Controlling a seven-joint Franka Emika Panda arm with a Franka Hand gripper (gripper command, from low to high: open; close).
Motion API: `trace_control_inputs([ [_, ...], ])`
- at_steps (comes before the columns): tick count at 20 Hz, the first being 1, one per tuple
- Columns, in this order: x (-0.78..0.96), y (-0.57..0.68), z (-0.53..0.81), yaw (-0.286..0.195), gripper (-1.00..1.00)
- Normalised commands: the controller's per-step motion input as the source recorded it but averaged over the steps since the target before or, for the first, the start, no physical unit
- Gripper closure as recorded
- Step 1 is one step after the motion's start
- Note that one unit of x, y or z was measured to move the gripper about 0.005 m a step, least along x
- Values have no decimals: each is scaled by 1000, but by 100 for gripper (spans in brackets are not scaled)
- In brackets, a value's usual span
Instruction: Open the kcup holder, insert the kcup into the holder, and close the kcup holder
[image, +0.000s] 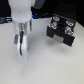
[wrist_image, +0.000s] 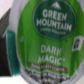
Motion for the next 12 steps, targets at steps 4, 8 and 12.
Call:
trace_control_inputs([
  [4, 14, 305, 738, -20, 100],
  [8, 54, 396, 855, 2, 100],
  [12, 58, 484, 766, 7, 100],
])
